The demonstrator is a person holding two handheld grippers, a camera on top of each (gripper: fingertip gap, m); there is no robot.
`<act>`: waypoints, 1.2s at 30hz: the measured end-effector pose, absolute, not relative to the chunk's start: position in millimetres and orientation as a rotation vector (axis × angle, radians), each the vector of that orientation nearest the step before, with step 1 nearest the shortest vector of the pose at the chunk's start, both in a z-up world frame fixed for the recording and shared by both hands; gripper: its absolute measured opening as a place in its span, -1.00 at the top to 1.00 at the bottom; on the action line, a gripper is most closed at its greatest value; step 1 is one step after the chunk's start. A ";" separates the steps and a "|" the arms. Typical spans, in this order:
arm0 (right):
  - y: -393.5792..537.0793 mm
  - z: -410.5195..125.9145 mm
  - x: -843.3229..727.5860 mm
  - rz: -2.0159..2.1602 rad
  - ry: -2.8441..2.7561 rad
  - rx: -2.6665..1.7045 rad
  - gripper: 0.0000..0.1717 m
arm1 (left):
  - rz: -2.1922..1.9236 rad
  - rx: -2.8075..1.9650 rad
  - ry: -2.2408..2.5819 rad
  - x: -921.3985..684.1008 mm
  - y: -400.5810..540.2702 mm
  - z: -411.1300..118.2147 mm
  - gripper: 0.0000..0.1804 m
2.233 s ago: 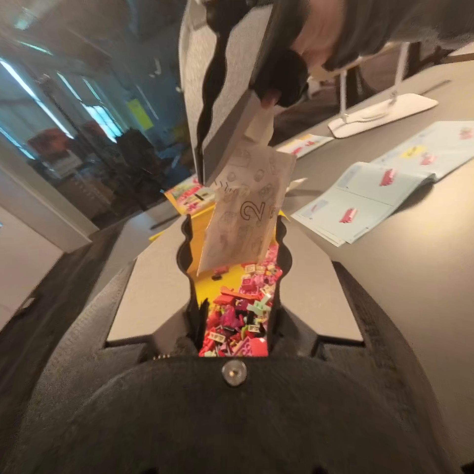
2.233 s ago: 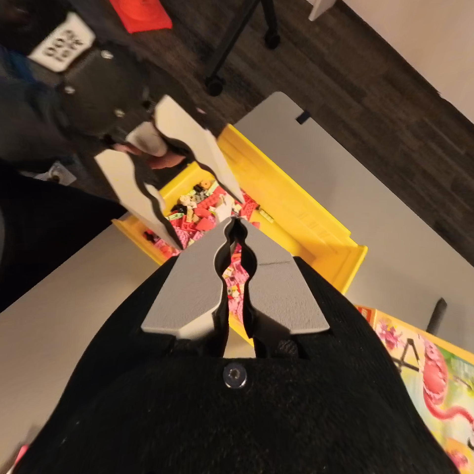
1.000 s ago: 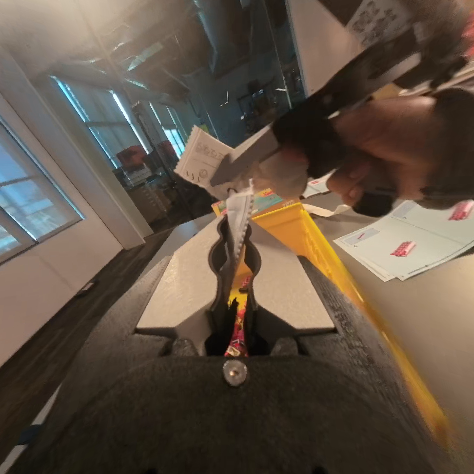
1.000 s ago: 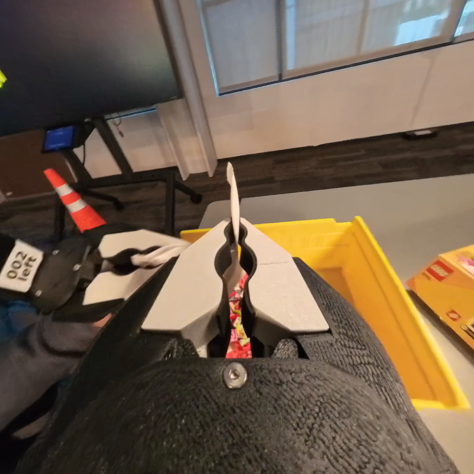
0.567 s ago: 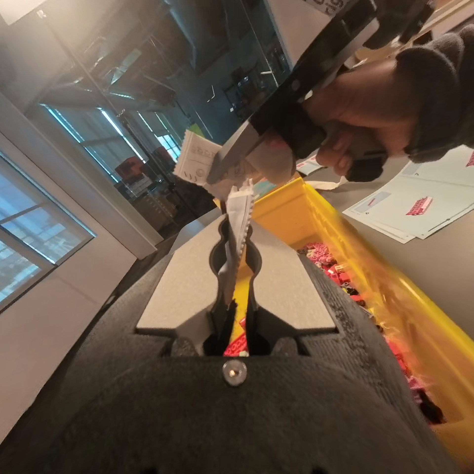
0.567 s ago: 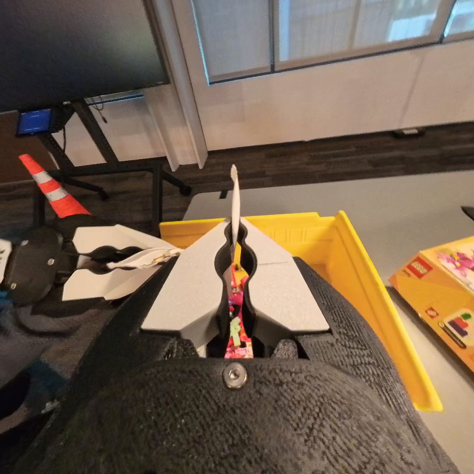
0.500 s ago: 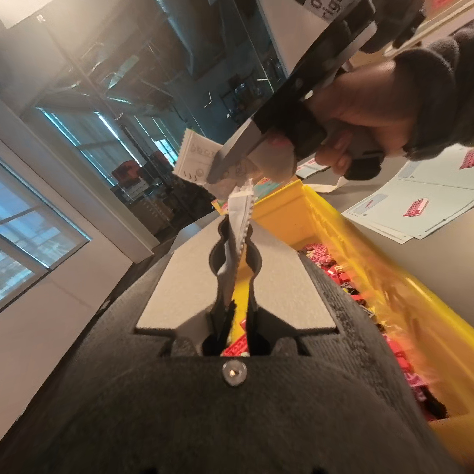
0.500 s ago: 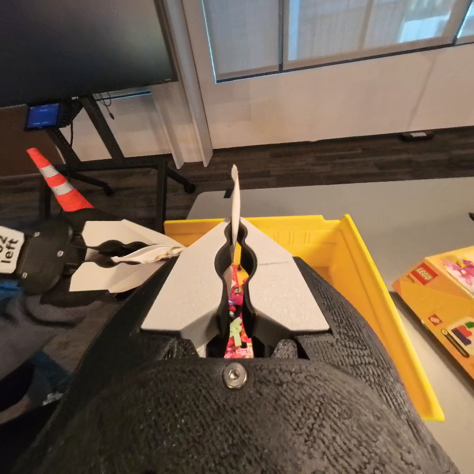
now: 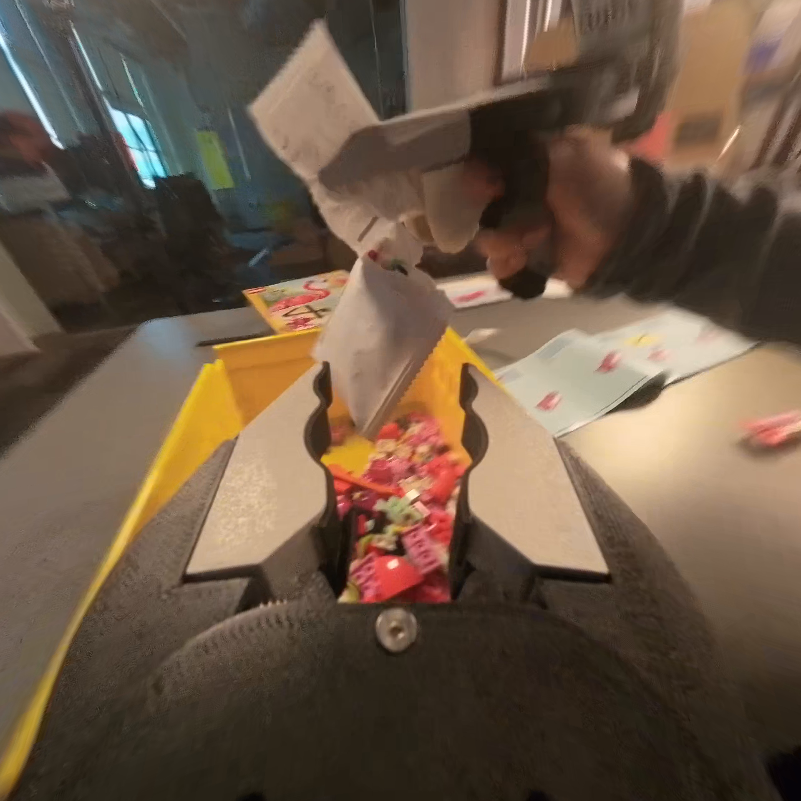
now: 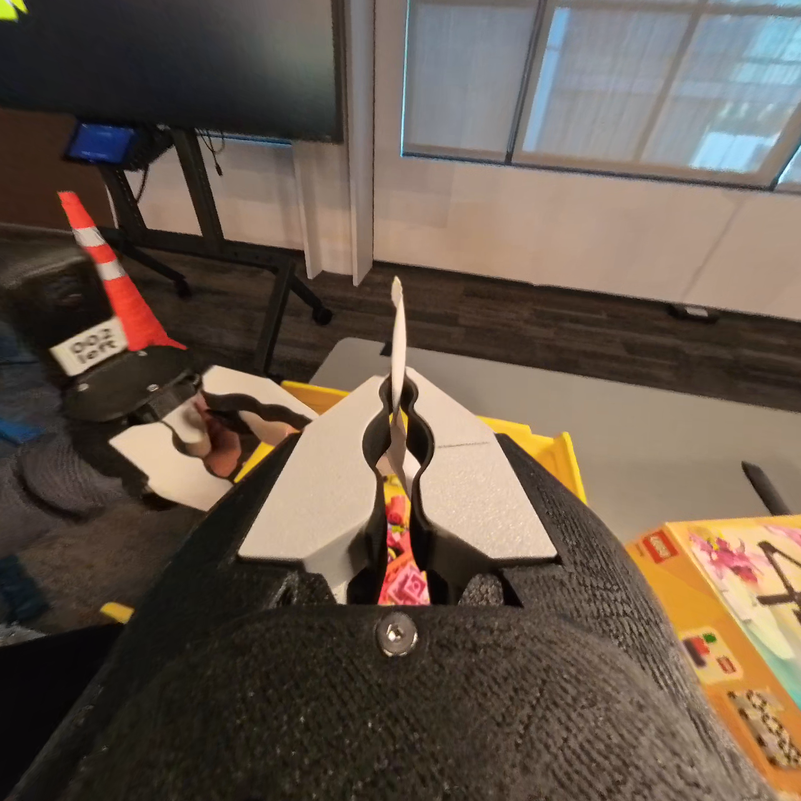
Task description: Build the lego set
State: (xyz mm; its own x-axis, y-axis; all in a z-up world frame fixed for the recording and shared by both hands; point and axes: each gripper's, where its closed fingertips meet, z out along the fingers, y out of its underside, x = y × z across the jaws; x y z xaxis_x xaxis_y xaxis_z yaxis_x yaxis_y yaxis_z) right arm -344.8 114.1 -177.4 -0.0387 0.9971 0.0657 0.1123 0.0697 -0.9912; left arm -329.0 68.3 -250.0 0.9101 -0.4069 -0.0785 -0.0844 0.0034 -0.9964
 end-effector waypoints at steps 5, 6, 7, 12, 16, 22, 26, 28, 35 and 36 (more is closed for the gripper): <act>103.7 -137.4 -337.1 1.214 -1.305 -1.032 1.00 | -0.748 -1.388 0.102 -341.8 58.3 -217.0 0.00; 101.5 -130.5 -336.5 1.231 -1.297 -1.003 1.00 | -0.824 -1.382 0.081 -340.2 57.3 -215.0 -0.07; 98.4 -124.7 -336.7 1.250 -1.296 -0.975 1.00 | -0.895 -1.376 0.062 -337.9 56.8 -213.2 -0.10; 83.1 -110.1 -341.2 1.293 -1.308 -0.854 1.00 | -1.383 -1.194 -0.030 -336.6 44.5 -188.0 0.14; 78.1 -122.1 -346.8 1.250 -1.364 -0.822 1.00 | -1.436 -1.241 -0.057 -340.0 49.9 -198.8 0.47; 77.7 -147.9 -344.2 1.236 -1.399 -0.782 1.00 | -1.211 -1.304 -0.027 -361.1 52.9 -205.8 0.83; 81.3 -183.5 -345.5 1.205 -1.465 -0.849 1.00 | -0.916 -1.435 0.123 -369.8 56.9 -215.7 0.83; 86.2 -194.1 -345.0 1.206 -1.448 -0.877 1.00 | -0.776 -1.479 0.230 -369.1 56.4 -218.1 0.83; 91.4 -210.6 -344.1 1.163 -1.398 -0.879 1.00 | -0.311 -1.539 0.519 -370.8 58.4 -225.2 0.82; 90.4 -210.6 -343.3 1.164 -1.403 -0.872 1.00 | -0.261 -1.536 0.550 -371.6 58.5 -225.4 0.83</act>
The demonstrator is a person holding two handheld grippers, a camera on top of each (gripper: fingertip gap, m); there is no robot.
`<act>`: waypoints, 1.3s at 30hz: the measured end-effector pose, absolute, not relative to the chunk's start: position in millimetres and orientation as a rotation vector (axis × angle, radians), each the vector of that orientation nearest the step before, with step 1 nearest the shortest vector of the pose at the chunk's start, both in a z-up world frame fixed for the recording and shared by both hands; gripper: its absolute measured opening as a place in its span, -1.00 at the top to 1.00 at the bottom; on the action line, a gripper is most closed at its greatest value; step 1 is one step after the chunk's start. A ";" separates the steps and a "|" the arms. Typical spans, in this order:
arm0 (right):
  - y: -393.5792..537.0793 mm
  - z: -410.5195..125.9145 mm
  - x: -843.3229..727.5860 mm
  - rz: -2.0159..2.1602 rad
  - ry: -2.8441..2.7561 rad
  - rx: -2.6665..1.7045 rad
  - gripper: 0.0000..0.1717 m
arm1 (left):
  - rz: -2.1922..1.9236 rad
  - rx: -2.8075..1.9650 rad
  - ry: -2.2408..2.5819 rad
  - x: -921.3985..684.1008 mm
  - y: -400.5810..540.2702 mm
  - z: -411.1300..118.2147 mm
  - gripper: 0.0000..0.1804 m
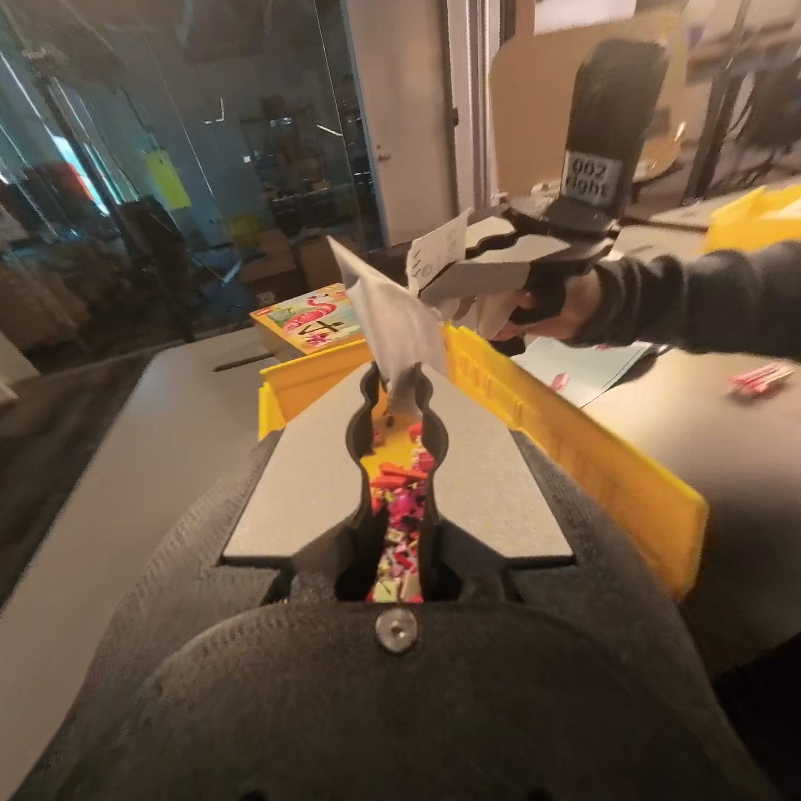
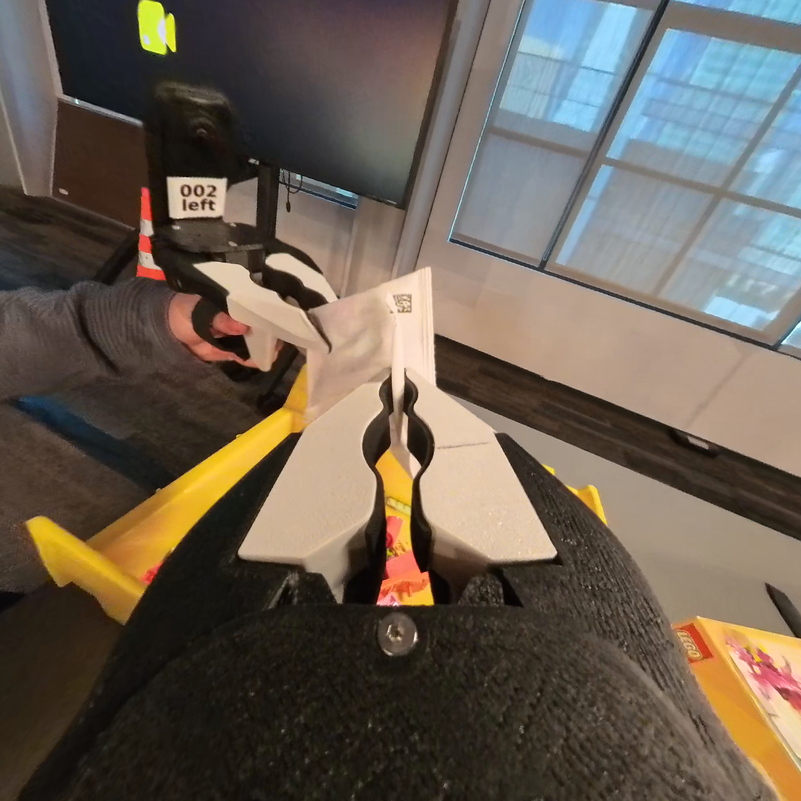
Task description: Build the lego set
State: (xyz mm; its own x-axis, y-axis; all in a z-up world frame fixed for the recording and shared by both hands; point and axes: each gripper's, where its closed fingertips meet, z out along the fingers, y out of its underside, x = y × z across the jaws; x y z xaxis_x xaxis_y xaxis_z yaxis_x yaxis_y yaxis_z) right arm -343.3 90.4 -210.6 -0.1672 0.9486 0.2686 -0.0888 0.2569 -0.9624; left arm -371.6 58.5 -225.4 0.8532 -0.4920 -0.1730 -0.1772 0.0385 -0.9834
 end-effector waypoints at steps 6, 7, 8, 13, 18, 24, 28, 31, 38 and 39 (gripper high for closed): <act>93.0 -216.7 -337.5 1.188 -1.476 -0.927 1.00 | -0.137 -1.564 0.676 -371.8 56.9 -230.3 0.90; 94.1 -219.1 -337.4 1.177 -1.499 -0.944 1.00 | -0.129 -1.571 0.688 -371.5 57.0 -231.6 0.91; 95.1 -221.6 -337.7 1.163 -1.521 -0.958 0.98 | -0.121 -1.580 0.702 -371.1 57.0 -233.0 0.91; 94.8 -234.2 -340.1 1.061 -1.642 -0.997 0.57 | -0.101 -1.655 0.799 -366.5 56.5 -245.7 0.91; 83.1 -259.6 -338.5 0.964 -1.856 -1.000 0.78 | -0.097 -1.734 0.899 -359.3 55.7 -262.8 0.91; 82.1 -264.5 -333.7 1.047 -1.880 -1.035 1.00 | -0.234 -1.822 0.756 -363.3 53.4 -267.0 0.84; 80.6 -259.4 -331.0 1.137 -1.837 -1.039 1.00 | -0.307 -1.780 0.688 -367.5 51.6 -263.4 0.88; 82.5 -253.9 -329.5 1.168 -1.808 -1.047 1.00 | -0.366 -1.720 0.670 -364.9 50.2 -256.1 1.00; 95.0 -259.5 -329.6 1.068 -1.782 -1.093 1.00 | -0.253 -1.786 0.620 -370.7 66.3 -260.7 1.00; 95.9 -258.2 -329.3 1.083 -1.766 -1.107 1.00 | -0.293 -1.771 0.620 -366.1 65.6 -258.3 1.00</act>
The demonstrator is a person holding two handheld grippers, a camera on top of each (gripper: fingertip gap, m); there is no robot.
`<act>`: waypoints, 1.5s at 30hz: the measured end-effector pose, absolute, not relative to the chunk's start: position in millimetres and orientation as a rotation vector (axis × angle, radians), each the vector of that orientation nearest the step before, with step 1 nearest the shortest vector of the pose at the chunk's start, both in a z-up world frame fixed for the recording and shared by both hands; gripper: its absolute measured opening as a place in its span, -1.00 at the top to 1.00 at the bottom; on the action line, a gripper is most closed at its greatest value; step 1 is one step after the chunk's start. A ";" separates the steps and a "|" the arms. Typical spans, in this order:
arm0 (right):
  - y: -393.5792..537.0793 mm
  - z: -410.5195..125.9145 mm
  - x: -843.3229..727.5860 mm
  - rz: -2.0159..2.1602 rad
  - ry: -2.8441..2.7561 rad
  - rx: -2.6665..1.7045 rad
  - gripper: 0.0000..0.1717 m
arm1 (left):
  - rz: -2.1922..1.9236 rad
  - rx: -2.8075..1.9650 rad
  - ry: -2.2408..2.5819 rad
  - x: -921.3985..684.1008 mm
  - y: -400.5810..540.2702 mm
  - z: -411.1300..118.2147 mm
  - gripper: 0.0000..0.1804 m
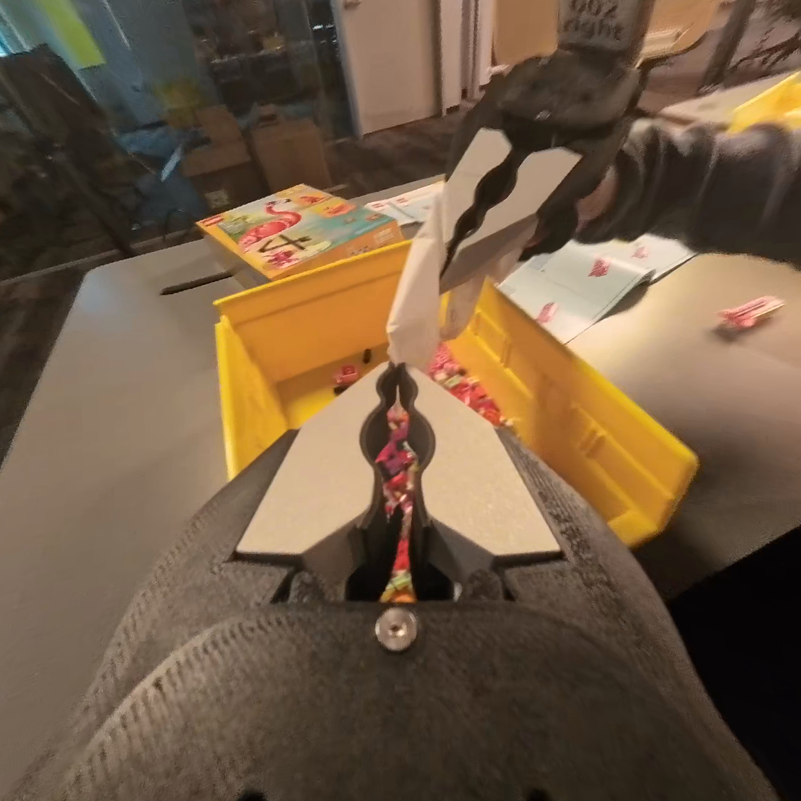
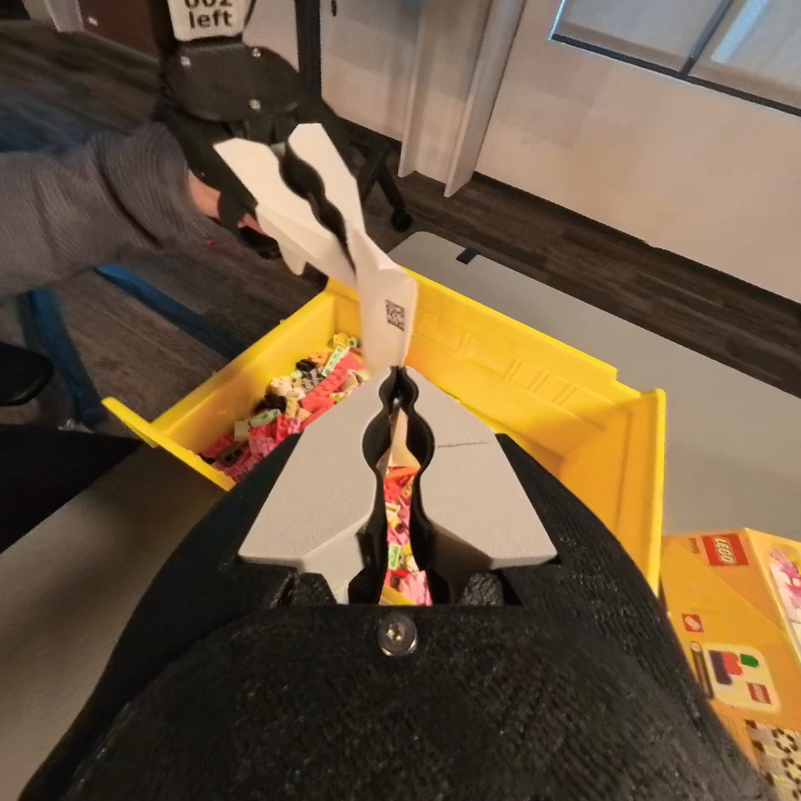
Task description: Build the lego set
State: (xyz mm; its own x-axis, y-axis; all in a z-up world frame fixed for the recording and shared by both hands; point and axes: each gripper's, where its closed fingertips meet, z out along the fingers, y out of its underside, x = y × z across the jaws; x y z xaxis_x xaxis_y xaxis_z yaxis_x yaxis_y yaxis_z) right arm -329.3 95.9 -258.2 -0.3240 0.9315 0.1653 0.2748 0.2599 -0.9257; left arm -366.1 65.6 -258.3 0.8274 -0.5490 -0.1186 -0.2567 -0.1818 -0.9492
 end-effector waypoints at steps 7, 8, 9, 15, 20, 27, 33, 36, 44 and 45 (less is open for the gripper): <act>104.3 -259.0 -331.1 1.008 -1.703 -1.143 1.00 | -0.316 -1.771 0.624 -352.3 71.2 -257.7 1.00; 100.0 -260.6 -330.3 0.979 -1.726 -1.116 1.00 | -0.258 -1.778 0.618 -356.9 73.6 -257.7 1.00; 98.5 -264.2 -328.6 0.944 -1.747 -1.094 1.00 | -0.199 -1.802 0.612 -365.4 74.9 -260.0 1.00; 106.6 -248.5 -325.1 1.021 -1.618 -1.165 1.00 | -0.319 -1.728 0.506 -353.6 73.8 -248.6 1.00; 105.5 -181.9 -290.0 1.356 -1.203 -1.207 1.00 | -0.266 -1.580 0.158 -383.5 62.2 -212.3 0.61; 57.4 -29.4 -210.1 1.832 -0.675 -0.828 1.00 | -0.197 -1.391 -0.026 -369.9 21.0 -181.8 0.51; 8.4 12.3 -155.5 1.842 -0.645 -0.597 1.00 | -0.240 -1.210 -0.054 -312.2 11.2 -160.2 0.53; 0.0 -1.1 -103.3 1.714 -0.620 -0.633 1.00 | -0.165 -1.248 0.144 -258.2 22.0 -154.4 0.45; 58.3 -143.1 193.1 0.214 -0.173 -1.388 1.00 | -0.071 -1.144 0.470 -145.8 59.1 -166.3 0.47; 53.3 -160.7 239.3 0.024 -0.113 -1.474 1.00 | 0.014 -1.162 0.506 -139.4 69.3 -172.4 0.46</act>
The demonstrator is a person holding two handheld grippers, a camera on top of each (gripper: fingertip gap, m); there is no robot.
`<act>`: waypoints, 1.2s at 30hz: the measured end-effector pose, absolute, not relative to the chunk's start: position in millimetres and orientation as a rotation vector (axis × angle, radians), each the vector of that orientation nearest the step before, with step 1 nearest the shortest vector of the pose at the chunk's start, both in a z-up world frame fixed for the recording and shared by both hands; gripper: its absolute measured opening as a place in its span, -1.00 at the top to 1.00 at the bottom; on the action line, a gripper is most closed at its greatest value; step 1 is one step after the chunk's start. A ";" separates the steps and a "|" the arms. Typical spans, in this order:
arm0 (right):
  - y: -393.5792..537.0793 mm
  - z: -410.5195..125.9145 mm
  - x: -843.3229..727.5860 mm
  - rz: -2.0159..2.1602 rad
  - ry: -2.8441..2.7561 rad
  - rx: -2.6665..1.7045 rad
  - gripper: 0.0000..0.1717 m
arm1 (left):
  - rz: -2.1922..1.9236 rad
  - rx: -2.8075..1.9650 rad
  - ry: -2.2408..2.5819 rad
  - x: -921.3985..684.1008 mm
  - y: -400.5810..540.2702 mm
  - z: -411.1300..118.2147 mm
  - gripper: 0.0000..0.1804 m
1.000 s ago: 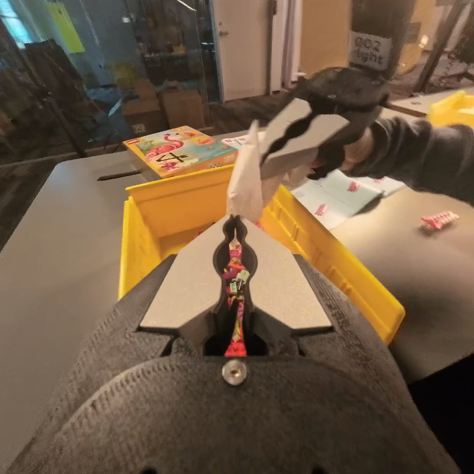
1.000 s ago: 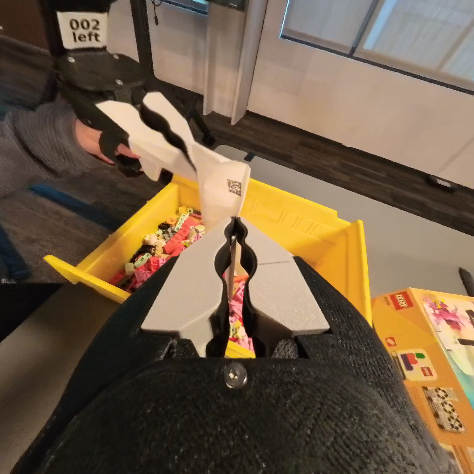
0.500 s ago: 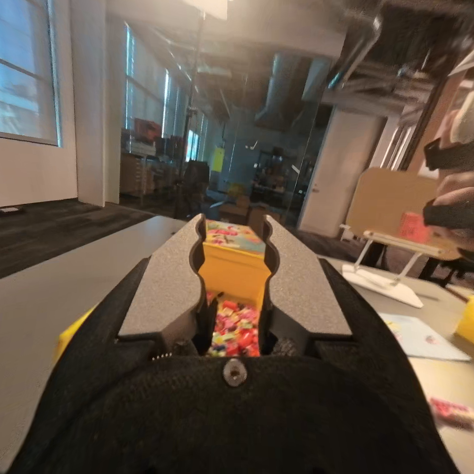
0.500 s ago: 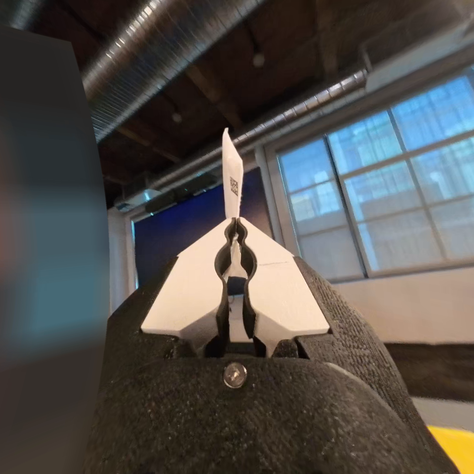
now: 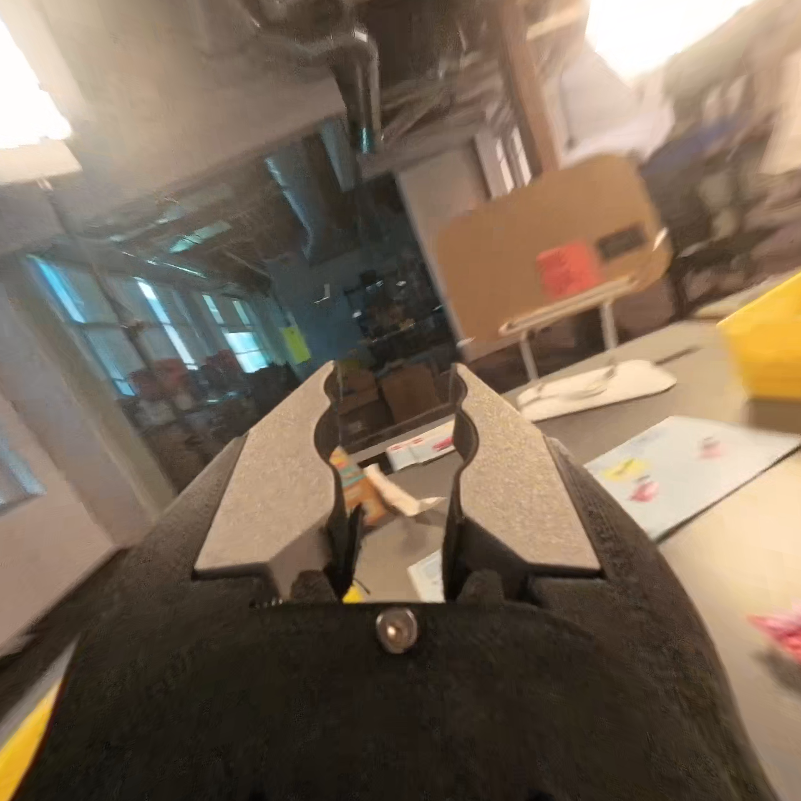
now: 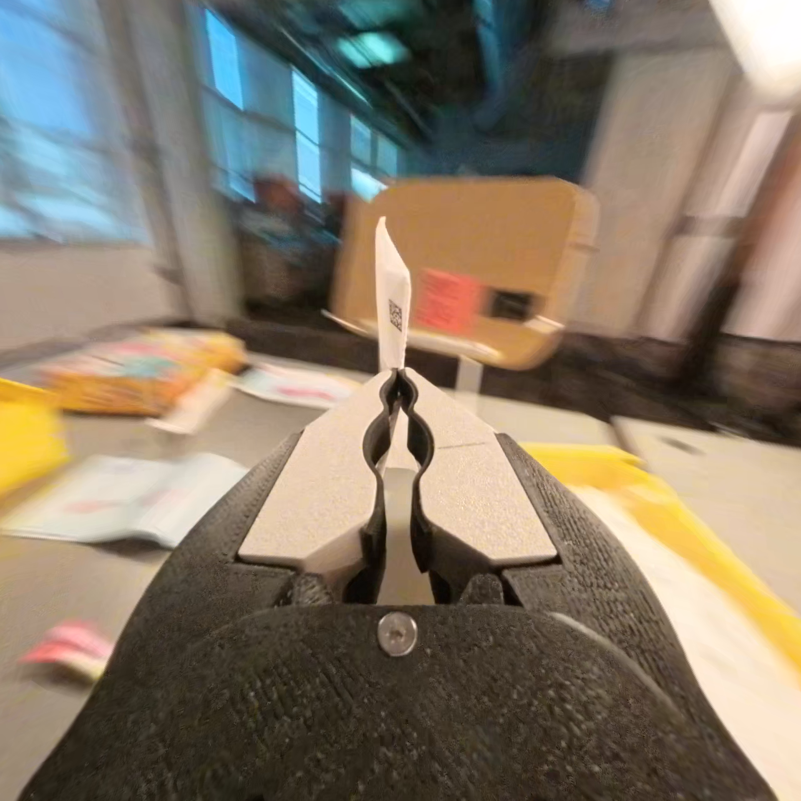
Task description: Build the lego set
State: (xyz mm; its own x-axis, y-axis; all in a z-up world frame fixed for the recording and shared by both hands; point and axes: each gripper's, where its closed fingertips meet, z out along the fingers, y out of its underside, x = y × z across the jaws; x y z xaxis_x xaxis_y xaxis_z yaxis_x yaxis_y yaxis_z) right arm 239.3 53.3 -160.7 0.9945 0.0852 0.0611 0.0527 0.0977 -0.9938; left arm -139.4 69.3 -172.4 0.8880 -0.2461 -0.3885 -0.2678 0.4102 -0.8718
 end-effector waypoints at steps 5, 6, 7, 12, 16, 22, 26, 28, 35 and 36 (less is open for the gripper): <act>31.9 -223.0 371.4 -0.732 -0.177 -1.812 1.00 | 0.124 -1.090 0.595 -106.7 91.6 -174.4 0.60; 37.8 -234.9 377.7 -0.831 -0.292 -1.875 1.00 | 0.060 -1.107 0.604 -99.1 98.0 -177.9 0.59; 43.8 -250.8 382.6 -0.895 -0.393 -1.962 1.00 | 0.014 -1.142 0.609 -94.2 107.3 -183.4 0.58; 60.4 -288.9 372.6 -0.824 -0.575 -2.193 0.67 | 0.068 -1.319 0.597 -109.0 149.4 -208.2 0.54; 62.3 -282.8 364.5 -0.564 -0.408 -2.255 0.10 | -0.099 -1.362 0.592 -102.9 148.3 -219.5 0.53; 60.9 -229.4 341.8 -0.674 -0.346 -2.102 -0.01 | -0.353 -1.375 0.683 -77.9 140.1 -261.4 0.58; 75.7 -178.7 239.0 -0.316 -0.382 -1.670 0.07 | -0.603 -1.267 0.644 -69.9 123.9 -263.8 0.56; 80.4 -172.8 195.8 -0.165 -0.362 -1.452 0.22 | -0.616 -1.255 0.577 -77.9 127.2 -261.2 0.52; 112.0 -240.7 150.2 -0.098 -0.258 -1.120 0.42 | -0.467 -1.296 0.477 -98.1 148.1 -281.2 0.52; 116.3 -245.1 142.5 -0.105 -0.294 -1.126 0.42 | -0.470 -1.299 0.492 -95.0 147.5 -282.5 0.52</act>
State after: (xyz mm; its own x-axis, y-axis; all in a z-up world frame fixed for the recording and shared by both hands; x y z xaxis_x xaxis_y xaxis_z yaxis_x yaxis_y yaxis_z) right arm 142.5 116.3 -245.1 0.9565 0.0653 0.2843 0.2302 0.4297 -0.8732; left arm -95.0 147.5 -282.5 0.8072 -0.5849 -0.0791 0.0529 0.2052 -0.9773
